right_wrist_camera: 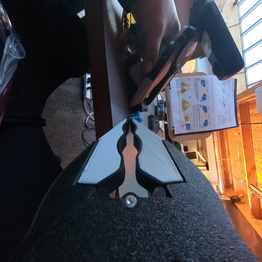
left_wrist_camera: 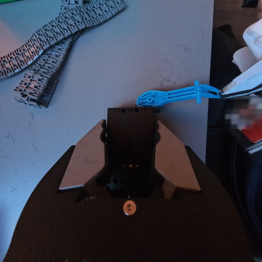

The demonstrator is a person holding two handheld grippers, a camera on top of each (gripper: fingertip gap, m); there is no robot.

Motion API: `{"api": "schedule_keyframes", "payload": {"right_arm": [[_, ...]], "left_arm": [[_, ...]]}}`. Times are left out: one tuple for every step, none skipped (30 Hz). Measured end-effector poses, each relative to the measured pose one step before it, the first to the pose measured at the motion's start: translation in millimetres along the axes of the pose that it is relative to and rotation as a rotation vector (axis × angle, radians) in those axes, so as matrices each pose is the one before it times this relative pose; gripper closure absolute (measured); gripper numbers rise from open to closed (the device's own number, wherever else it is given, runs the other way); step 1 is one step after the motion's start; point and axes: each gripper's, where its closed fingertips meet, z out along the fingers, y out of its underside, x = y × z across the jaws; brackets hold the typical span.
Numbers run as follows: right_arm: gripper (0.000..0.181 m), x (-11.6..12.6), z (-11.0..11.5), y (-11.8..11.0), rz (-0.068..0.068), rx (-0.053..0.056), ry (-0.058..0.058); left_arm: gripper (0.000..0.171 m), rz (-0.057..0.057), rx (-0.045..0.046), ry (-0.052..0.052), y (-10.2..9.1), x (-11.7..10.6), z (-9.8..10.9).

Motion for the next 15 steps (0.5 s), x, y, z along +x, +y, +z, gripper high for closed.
{"api": "schedule_keyframes", "payload": {"right_arm": [[0.181,0.53,-0.03,0.33,0.0071,0.0010,0.0003],[0.181,0.27,0.10,0.17,0.0040,0.0001,0.0002],[0.181,-0.02,0.17,0.20,0.0017,-0.0005,0.0008],[0.181,-0.50,0.28,0.40,-0.0008,-0.0009,-0.0007],[0.181,-1.53,0.40,0.42,-0.0027,-0.0012,-0.0045],[0.181,-1.85,0.54,0.68,-0.0025,-0.0023,-0.0050],[0.181,-1.63,0.70,0.91,-0.0019,-0.0030,-0.0047],[0.181,-1.35,0.67,0.75,-0.0012,-0.0031,-0.0051],[0.181,-0.74,0.46,0.47,0.0001,-0.0023,-0.0030],[0.181,-0.10,0.45,0.05,0.0016,-0.0004,-0.0010],[0.181,0.02,0.32,0.03,0.0022,-0.0003,-0.0011],[0.181,-0.35,0.29,0.35,0.0013,-0.0019,-0.0022],[0.181,-0.68,0.47,0.53,0.0005,-0.0024,-0.0034],[0.181,-0.95,0.32,0.71,0.0003,-0.0021,-0.0040],[0.181,-1.01,0.30,0.83,-0.0001,-0.0027,-0.0040]], "left_arm": [[0.105,-0.0013,-0.00027,0.0013,0.06,-0.02,0.11],[0.105,-0.0013,-0.00033,0.0015,0.04,0.08,0.00],[0.105,-0.0013,-0.00033,0.0014,0.07,-0.02,0.11],[0.105,-0.0009,-0.00024,0.0011,-0.04,0.04,0.06],[0.105,-0.0008,-0.00014,0.0009,0.12,0.05,0.05],[0.105,-0.0005,-0.00009,0.0006,-0.02,0.03,0.03],[0.105,-0.0001,0.00002,0.0001,-0.04,-0.07,0.04],[0.105,0.0000,0.00005,0.0000,-0.01,0.01,0.00],[0.105,-0.0002,0.00000,0.0002,0.00,0.05,0.00],[0.105,-0.0003,-0.00001,0.0004,-0.03,-0.01,0.04],[0.105,-0.0004,-0.00008,0.0005,0.08,0.10,0.07],[0.105,-0.0003,-0.00006,0.0005,-0.03,0.00,0.03],[0.105,-0.0004,-0.00011,0.0006,0.04,-0.02,-0.03],[0.105,-0.0005,-0.00012,0.0006,0.05,0.04,0.10],[0.105,-0.0003,-0.00006,0.0004,0.01,0.07,0.00]]}}
